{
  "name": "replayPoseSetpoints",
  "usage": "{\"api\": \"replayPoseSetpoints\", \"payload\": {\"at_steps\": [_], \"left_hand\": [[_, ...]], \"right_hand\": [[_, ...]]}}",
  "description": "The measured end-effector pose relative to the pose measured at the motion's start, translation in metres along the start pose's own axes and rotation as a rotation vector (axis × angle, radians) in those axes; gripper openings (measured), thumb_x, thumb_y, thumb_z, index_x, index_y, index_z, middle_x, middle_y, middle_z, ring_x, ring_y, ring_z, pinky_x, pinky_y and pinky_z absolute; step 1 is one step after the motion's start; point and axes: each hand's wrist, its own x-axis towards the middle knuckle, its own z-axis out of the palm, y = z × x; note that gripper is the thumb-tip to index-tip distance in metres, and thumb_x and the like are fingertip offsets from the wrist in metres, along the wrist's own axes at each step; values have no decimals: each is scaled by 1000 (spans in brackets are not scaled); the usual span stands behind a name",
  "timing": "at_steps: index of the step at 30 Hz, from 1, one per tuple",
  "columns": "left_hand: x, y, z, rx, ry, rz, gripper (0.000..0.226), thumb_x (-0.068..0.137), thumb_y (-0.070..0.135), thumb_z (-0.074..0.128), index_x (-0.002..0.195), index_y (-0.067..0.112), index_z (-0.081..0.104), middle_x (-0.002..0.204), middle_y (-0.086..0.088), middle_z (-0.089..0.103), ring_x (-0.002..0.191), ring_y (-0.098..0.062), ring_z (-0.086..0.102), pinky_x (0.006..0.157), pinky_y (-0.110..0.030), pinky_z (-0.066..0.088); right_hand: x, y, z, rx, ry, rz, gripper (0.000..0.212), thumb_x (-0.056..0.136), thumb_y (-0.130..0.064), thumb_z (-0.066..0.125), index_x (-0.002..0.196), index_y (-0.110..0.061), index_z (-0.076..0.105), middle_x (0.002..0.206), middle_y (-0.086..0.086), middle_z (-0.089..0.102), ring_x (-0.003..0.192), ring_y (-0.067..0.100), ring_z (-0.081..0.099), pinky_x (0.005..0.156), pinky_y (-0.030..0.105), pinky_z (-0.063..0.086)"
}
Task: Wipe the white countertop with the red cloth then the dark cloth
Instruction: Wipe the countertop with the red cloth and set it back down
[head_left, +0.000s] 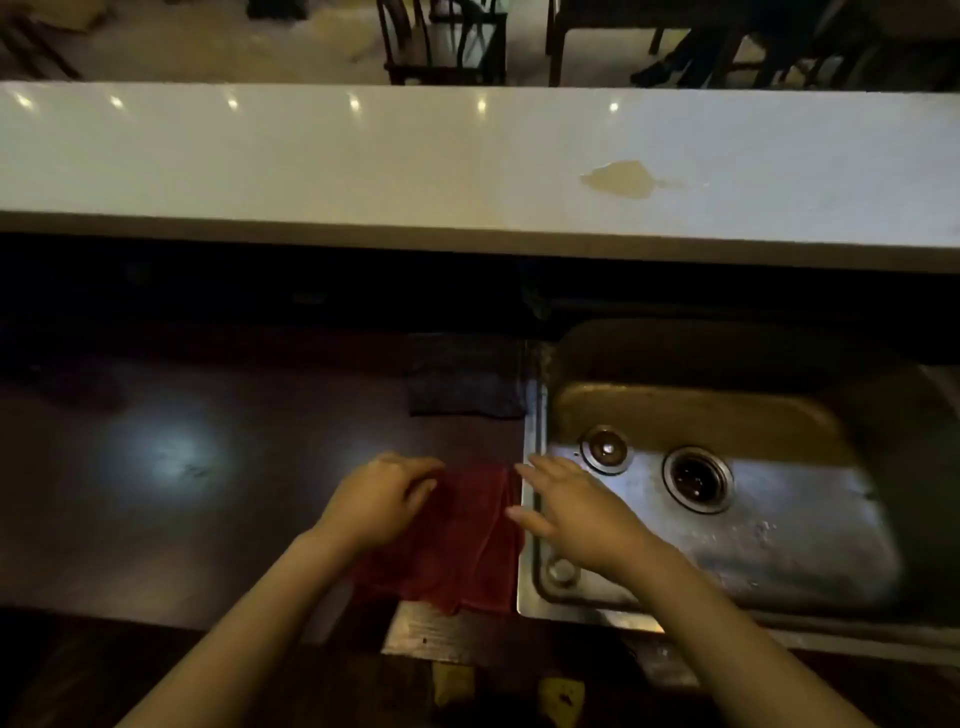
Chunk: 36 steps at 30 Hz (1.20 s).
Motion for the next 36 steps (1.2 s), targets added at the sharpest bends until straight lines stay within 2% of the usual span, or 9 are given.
{"api": "replayPoseSetpoints", "payload": {"at_steps": [5, 9, 13, 18, 21, 23, 26, 29, 36], "left_hand": [[-19, -26, 28, 170, -217, 61, 57, 88, 30, 49, 140, 30, 26, 154, 1, 20, 141, -15, 16, 115, -35, 8], [-36, -45, 42, 206, -309, 139, 87, 79, 59, 48, 140, 34, -9, 150, 4, -22, 137, -14, -25, 111, -41, -18], [-38, -54, 45, 186, -339, 203, 105, 64, 81, 40, 137, 36, -19, 145, 8, -34, 134, -9, -33, 106, -36, -30], [-41, -50, 50, 194, -164, 195, 76, 79, 62, 38, 142, 34, 6, 154, 4, -1, 142, -21, -4, 111, -37, -16], [-36, -40, 43, 238, -147, 204, 59, 77, 45, 55, 133, 29, 42, 142, 0, 42, 130, -20, 39, 112, -40, 20], [-29, -35, 35, 230, -146, 180, 59, 69, 35, 73, 124, 29, 52, 132, 1, 54, 120, -16, 52, 99, -41, 43], [-10, -31, 9, 41, -195, 98, 47, 87, 35, 53, 132, 36, 41, 140, 5, 48, 126, -14, 47, 102, -31, 38], [19, -23, -27, 9, -300, 141, 39, 89, 39, 48, 127, 33, 44, 126, 3, 60, 112, -18, 56, 92, -29, 44], [82, 23, -117, 36, -411, 336, 22, 85, 34, 58, 99, 16, 60, 74, -4, 69, 68, -14, 61, 64, -23, 40]], "right_hand": [[10, -18, 41, -80, -119, -107, 76, 90, -51, 45, 147, -15, 12, 159, 9, 2, 145, 20, -5, 115, 32, -2], [13, -27, 64, -106, -140, -115, 92, 82, -55, 54, 147, -15, 2, 158, 10, -10, 143, 22, -15, 114, 33, -8], [15, -34, 83, -150, -97, -66, 96, 82, -44, 61, 146, -17, -4, 156, 9, -17, 142, 24, -20, 109, 33, -11], [19, -34, 87, -191, -12, -43, 65, 94, -18, 43, 147, -18, 6, 158, 10, -3, 144, 25, -7, 116, 36, 11], [27, -37, 80, -251, 2, -42, 55, 95, -8, 33, 146, -17, 15, 157, 12, 9, 144, 27, 7, 112, 38, 24], [32, -37, 68, -168, -38, -37, 52, 95, -7, 32, 145, -18, 23, 157, 10, 15, 144, 26, 13, 111, 37, 26], [39, -33, 36, 30, -43, -11, 45, 93, -15, 43, 138, -23, 39, 148, 7, 40, 133, 24, 38, 106, 32, 32], [45, -30, -4, 199, -31, -33, 31, 91, -21, 49, 122, -25, 55, 118, 10, 64, 105, 27, 58, 87, 32, 44], [36, -20, -94, 287, -20, -70, 21, 93, -23, 50, 112, -23, 60, 85, -17, 59, 70, -13, 52, 66, 7, 37]]}}
